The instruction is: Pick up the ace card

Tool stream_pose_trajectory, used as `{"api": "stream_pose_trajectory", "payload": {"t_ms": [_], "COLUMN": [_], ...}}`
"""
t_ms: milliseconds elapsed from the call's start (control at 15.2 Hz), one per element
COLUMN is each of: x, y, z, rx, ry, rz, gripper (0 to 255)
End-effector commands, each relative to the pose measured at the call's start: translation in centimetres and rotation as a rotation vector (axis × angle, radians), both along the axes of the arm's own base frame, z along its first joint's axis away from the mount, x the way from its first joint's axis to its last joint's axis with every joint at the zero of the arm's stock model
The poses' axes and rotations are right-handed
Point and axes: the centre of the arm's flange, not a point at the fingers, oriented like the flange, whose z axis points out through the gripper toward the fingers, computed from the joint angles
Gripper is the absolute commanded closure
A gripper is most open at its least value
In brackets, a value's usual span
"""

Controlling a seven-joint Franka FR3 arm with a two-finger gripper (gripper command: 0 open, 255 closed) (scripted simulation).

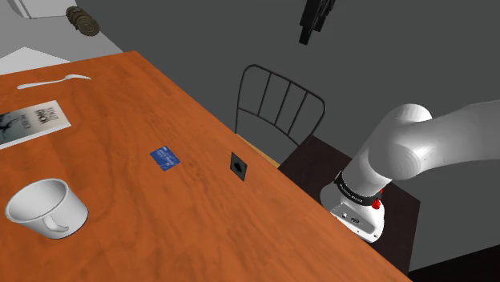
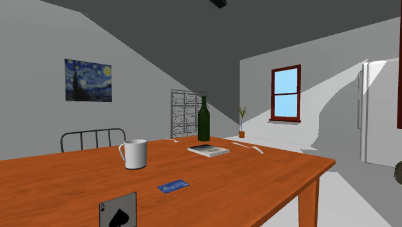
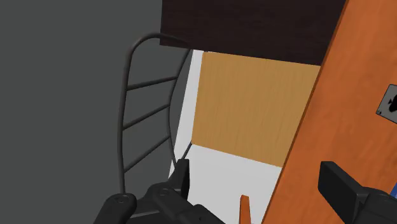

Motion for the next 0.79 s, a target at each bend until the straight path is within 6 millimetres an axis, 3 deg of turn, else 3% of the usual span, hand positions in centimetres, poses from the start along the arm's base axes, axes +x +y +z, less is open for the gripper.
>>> {"api": "stream_pose_trajectory", "payload": {"t_ms": [0,330,726], "x": [0.0,5.5,9.3], "y": [0.0,8.4,18.6], "z": [0.0,-2.1,-7.7], "rx": [0.000,-0.182,-0.401], "ry": [0.000,0.188,0.413], "rz": [0.000,0.167,0.367], "gripper": [0,0,0]}}
